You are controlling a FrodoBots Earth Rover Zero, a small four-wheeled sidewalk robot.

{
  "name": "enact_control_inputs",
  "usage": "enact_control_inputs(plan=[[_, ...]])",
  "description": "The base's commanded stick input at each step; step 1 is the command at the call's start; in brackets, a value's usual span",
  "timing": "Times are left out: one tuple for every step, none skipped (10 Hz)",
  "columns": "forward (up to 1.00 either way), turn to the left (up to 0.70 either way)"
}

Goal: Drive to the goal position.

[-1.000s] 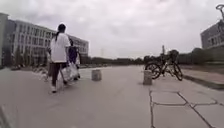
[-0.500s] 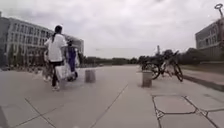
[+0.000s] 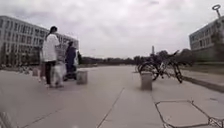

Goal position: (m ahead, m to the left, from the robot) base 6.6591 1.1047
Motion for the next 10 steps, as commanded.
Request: enact_control_inputs(plan=[[0.70, 0.00], [0.70, 0.00], [0.70, 0.00], [0.70, 0.00], [0.70, 0.00], [0.70, 0.00], [0.70, 0.00], [0.70, 0.00], [0.70, 0.00], [0.70, 0.00]])
